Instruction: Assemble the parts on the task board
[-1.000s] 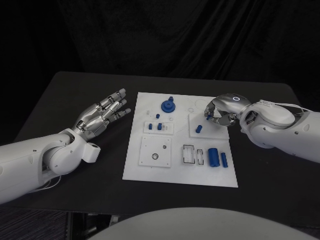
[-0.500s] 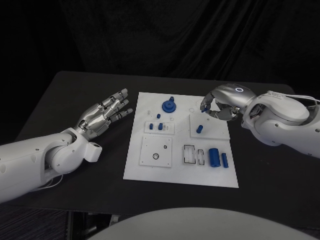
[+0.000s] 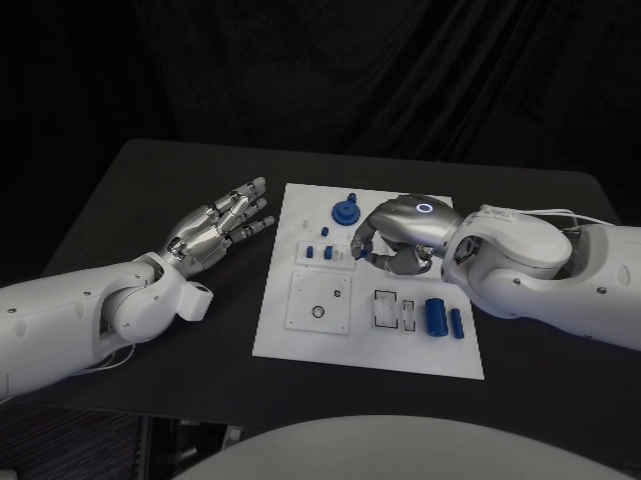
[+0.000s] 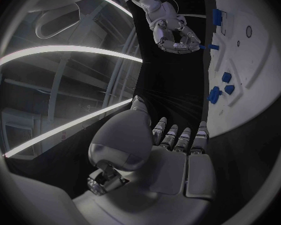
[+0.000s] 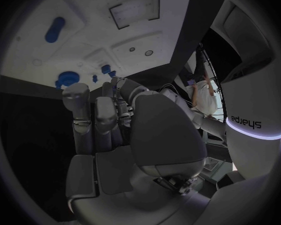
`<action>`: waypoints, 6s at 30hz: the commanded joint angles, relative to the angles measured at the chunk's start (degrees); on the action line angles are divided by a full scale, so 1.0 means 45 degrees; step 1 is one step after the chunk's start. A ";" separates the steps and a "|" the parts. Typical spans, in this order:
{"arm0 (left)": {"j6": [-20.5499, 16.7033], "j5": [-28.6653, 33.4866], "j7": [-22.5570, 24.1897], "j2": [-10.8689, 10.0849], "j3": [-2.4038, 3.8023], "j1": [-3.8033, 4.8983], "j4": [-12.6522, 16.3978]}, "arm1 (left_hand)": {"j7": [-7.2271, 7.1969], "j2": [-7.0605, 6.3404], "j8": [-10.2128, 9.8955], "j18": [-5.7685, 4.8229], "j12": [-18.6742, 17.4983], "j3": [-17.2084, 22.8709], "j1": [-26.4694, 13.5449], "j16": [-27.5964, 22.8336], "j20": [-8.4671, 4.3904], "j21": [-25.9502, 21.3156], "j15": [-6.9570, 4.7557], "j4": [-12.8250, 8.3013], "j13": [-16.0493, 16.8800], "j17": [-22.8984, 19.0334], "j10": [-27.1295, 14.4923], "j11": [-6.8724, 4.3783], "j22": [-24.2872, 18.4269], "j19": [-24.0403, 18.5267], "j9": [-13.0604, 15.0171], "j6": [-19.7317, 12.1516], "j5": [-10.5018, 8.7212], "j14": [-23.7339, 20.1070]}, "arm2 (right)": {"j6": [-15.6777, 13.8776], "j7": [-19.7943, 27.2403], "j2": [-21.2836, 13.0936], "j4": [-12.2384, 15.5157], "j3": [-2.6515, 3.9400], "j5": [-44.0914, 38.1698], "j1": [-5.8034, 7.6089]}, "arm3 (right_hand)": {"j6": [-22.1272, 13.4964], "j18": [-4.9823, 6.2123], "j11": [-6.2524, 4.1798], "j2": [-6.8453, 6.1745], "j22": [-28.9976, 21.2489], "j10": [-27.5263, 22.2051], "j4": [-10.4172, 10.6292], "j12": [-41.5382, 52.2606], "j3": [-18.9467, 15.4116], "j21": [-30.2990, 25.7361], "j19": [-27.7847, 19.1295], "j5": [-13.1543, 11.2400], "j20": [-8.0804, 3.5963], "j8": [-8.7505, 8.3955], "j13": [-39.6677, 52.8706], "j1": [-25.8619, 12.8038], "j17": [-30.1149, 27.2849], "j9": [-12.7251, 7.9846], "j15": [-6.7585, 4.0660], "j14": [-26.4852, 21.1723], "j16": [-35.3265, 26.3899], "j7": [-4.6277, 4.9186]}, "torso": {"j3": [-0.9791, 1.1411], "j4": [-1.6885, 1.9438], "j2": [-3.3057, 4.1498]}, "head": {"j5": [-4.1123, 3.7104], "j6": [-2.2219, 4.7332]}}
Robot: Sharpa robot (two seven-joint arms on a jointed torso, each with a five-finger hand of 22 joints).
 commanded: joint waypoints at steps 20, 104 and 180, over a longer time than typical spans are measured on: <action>0.0267 0.0074 0.0677 0.0171 0.0011 -0.0139 -0.0078 | 0.0125 0.0382 -0.0058 0.0222 -0.0048 -0.0180 -0.0570 -0.0046 -0.0033 -0.0042 -0.0082 -0.0002 -0.0027 -0.0010 -0.0075 0.0047 -0.0136 -0.0115 -0.0003 -0.0066 -0.0264 -0.0003 | 0.1084 0.0234 0.1866 -0.1491 0.0006 -0.1262 -0.1074 | -0.0164 -0.0117 -0.0091 -0.0205 0.1183 0.0245 0.0004 -0.0003 0.0083 0.0355 0.0163 0.0065 0.0002 -0.0241 0.0040 -0.0134 0.0167 -0.0009 0.0022 0.0150 0.0243 0.0034 | -0.0001 0.0020 0.0001 | 0.0298 0.0002; 0.0516 0.0076 0.0192 0.0334 0.0011 -0.0418 -0.0380 | 0.0525 0.0587 -0.0016 0.0218 -0.0161 0.0126 -0.0398 -0.0046 0.0044 -0.0029 0.0000 -0.0027 -0.0054 -0.0010 -0.0212 -0.0178 -0.0244 -0.0112 0.0034 0.0063 0.0739 -0.0003 | 0.0468 0.0293 0.1491 -0.1577 0.0005 -0.1318 -0.1386 | -0.5978 0.0515 0.1054 -0.0337 0.0165 -0.5814 0.0975 -0.0362 -0.1810 -0.4485 -0.1952 -0.1920 0.0791 -0.1939 0.0111 -0.0874 -0.2508 -0.2712 0.0802 -0.2406 -0.1793 -0.0979 | -0.0005 0.0029 -0.0007 | 0.0481 0.0002; -0.1106 -0.1013 0.2157 0.0108 0.0011 -0.0487 -0.0008 | -0.0193 -0.0179 -0.0058 -0.0384 -0.0417 -0.0089 -0.0138 -0.0046 -0.3011 -0.0523 -0.2422 -0.0030 -0.0066 -0.0010 0.0036 -0.1375 -0.2259 -0.0890 -0.0052 0.0286 0.0803 -0.0003 | 0.1008 0.0317 -0.1820 -0.1658 -0.0002 0.1649 -0.0702 | -0.4099 0.0108 0.0825 0.0101 0.0975 -0.3723 0.1615 0.0972 -0.2617 -0.1831 -0.0283 -0.1074 0.0822 -0.1457 -0.2038 -0.1042 -0.2165 -0.3620 0.0859 -0.1174 0.0232 0.0789 | -0.0001 0.0025 0.0002 | -0.0058 0.0002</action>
